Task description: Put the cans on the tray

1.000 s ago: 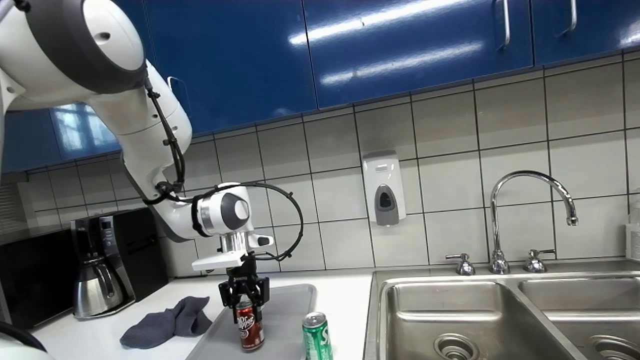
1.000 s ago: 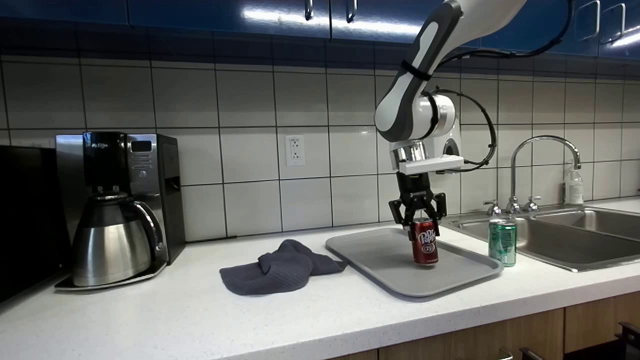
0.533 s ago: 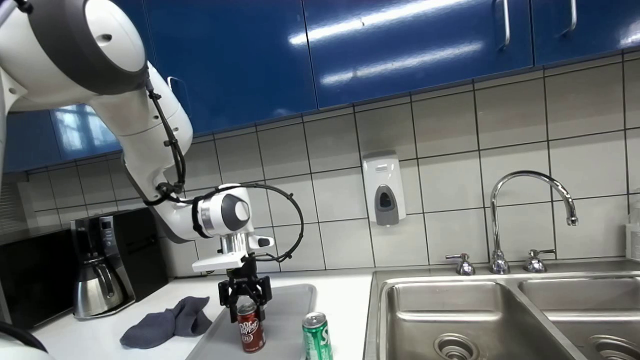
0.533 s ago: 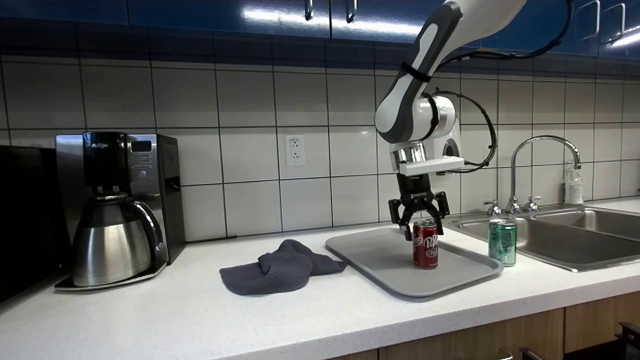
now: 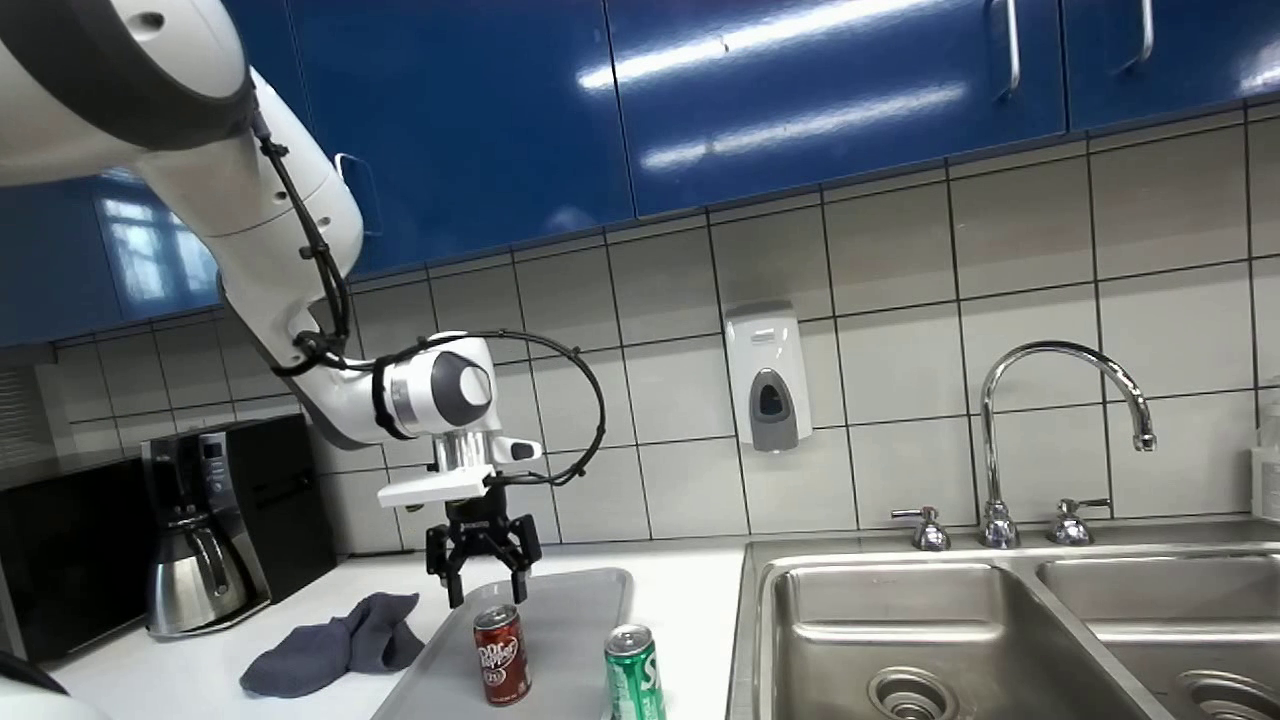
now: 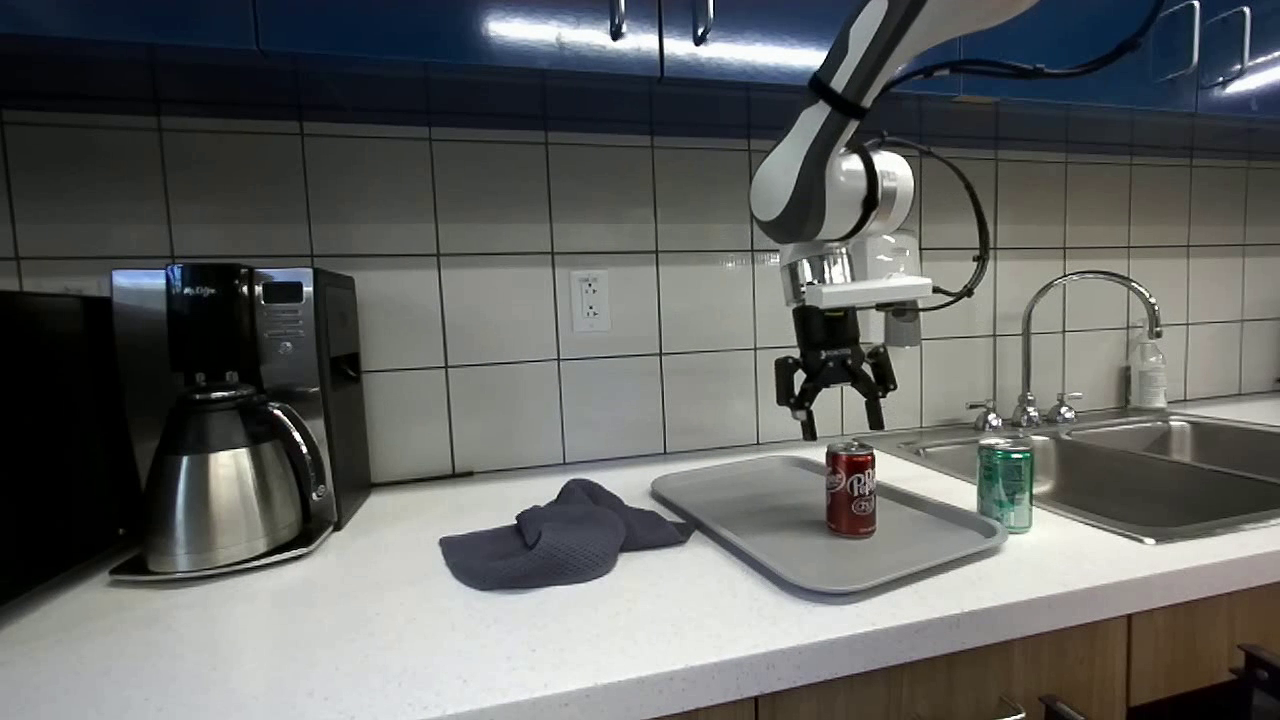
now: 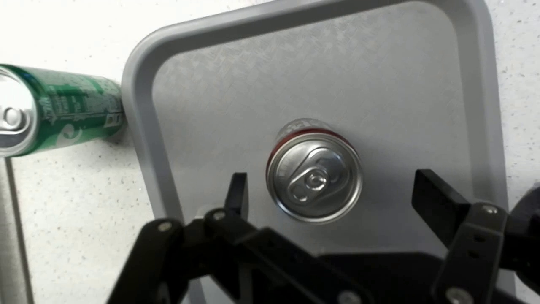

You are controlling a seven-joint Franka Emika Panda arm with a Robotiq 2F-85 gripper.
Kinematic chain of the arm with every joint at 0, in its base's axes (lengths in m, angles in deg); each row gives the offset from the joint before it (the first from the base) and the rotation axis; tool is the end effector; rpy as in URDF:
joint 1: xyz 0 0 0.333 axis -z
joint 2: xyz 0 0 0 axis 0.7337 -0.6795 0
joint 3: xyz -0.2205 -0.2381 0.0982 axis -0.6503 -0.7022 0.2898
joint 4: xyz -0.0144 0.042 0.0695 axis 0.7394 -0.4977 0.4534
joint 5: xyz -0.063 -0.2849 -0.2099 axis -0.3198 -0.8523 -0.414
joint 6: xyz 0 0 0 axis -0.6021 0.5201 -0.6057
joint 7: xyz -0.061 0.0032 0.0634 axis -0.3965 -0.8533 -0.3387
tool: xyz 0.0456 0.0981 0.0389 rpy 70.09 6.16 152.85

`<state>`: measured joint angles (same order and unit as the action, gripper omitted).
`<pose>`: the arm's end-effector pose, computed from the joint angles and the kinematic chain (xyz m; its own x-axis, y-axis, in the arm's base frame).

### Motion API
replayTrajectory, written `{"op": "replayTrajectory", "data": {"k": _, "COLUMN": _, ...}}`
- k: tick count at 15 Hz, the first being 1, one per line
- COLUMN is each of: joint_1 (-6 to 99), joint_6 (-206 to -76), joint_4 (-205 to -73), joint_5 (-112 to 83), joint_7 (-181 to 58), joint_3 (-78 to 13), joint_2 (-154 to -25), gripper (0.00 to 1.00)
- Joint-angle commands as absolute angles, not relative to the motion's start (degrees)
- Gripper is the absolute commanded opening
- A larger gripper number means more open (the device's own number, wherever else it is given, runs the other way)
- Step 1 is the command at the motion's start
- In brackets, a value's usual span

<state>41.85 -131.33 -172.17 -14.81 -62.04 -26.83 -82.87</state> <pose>0.5067 0.0579 0.3344 0.9840 0.0500 -0.1712 0.0592 -0.9970 0.0491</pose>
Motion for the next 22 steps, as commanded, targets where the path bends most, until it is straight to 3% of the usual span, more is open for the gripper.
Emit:
{"op": "replayTrajectory", "data": {"k": 1, "joint_1": 43.26, "joint_6": -127.50, "joint_4": -173.11, "joint_5": -13.61, "joint_7": -57.48, "joint_3": -26.44, "joint_2": -76.76, "gripper": 1.00}}
{"op": "replayTrajectory", "data": {"k": 22, "joint_1": 53.35, "joint_6": -128.66, "joint_4": -178.63, "joint_5": -19.92, "joint_7": -50.27, "joint_3": -35.93, "joint_2": -70.80, "gripper": 1.00}}
